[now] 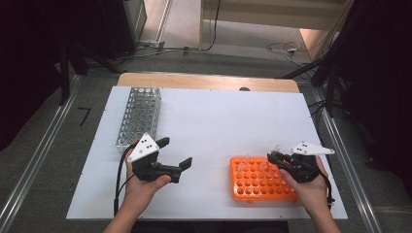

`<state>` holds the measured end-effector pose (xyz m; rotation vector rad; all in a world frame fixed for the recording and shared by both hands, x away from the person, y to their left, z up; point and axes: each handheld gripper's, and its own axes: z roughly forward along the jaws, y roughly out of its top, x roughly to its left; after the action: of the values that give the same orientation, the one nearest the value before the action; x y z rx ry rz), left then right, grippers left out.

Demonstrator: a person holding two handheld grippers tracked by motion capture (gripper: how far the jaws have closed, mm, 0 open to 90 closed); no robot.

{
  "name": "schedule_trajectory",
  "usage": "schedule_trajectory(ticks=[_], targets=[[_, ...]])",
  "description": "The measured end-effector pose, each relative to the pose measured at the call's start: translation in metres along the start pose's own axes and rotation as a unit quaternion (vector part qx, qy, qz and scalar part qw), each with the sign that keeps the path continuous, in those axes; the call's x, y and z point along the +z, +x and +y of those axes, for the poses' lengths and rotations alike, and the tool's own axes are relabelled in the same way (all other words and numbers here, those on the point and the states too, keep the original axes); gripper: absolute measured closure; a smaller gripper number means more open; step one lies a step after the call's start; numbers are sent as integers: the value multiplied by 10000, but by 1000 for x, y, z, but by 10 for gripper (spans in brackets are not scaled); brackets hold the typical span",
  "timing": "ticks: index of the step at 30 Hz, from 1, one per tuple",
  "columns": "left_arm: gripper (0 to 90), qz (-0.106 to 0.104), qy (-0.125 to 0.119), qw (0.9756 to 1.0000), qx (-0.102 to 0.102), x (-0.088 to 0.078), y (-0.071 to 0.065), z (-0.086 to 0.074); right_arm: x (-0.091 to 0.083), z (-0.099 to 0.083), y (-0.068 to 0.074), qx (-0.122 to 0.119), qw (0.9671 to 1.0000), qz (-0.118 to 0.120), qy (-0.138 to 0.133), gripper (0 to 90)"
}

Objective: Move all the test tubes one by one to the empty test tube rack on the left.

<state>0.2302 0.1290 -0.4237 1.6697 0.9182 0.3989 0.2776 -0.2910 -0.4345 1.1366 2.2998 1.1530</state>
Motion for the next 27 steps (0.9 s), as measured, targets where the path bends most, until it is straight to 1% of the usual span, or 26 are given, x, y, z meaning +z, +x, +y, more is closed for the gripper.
schedule_trajectory(ticks=[2,4,7,10,12,14,18,19,22,27], targets=[[0,-3,-9,10000,-13,0,0,0,-3,3,0,21,10000,56,-72,740],[0,-10,-29,10000,-20,1,0,1,-6,7,1,-25,9999,75,-114,740],[0,-29,-26,10000,-16,2,-2,2,-9,13,1,5,9996,182,-222,740],[0,-71,-13,10000,8,3,-3,3,-9,22,3,-82,9993,223,-276,740],[0,-82,-9,10000,50,4,-5,3,-7,27,4,-96,9991,263,-305,740],[0,-99,-19,9999,47,5,-5,4,-4,31,5,-135,9989,296,-341,740],[0,-132,-25,9999,49,7,-6,6,1,36,10,-181,9985,388,-355,740],[0,-148,-27,9999,51,7,-6,6,1,38,11,-163,9982,424,-381,740],[0,-191,-46,9998,65,8,-8,8,2,45,16,-208,9975,518,-430,740],[0,-262,-55,9996,121,9,-14,10,2,55,30,-373,9954,676,-569,740]])
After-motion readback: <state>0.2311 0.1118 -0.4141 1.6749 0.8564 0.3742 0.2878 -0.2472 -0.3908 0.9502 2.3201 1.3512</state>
